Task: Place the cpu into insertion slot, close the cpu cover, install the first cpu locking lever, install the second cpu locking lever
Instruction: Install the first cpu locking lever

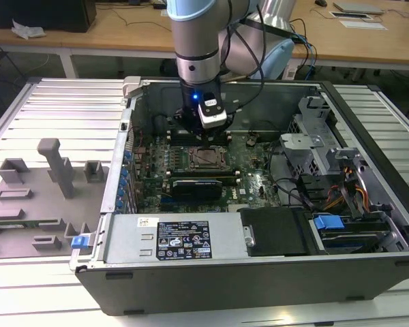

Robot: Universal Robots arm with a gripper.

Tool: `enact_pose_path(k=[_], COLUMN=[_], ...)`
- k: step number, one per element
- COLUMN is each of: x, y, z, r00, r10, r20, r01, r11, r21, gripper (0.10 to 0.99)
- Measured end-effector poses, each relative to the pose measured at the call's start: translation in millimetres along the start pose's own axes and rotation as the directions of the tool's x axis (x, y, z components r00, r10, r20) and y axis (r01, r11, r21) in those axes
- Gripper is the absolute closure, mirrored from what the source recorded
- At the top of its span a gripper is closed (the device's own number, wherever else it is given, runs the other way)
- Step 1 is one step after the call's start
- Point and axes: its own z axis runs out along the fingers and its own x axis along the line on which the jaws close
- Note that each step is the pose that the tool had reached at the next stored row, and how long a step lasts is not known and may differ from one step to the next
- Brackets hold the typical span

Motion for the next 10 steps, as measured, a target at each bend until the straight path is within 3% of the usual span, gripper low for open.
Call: enact_pose_path(k=[4,10], x=[-1.9,-4.0], y=[-6.3,-12.9], z=[1.0,1.7], r00=[1.0,0.9999], r10=[-0.001,-0.001], r20=[-0.0087,-0.0123], r01=[0.001,0.001], r11=[0.9999,0.9999], r21=[0.01,0.012], gripper=[0.98,0.98])
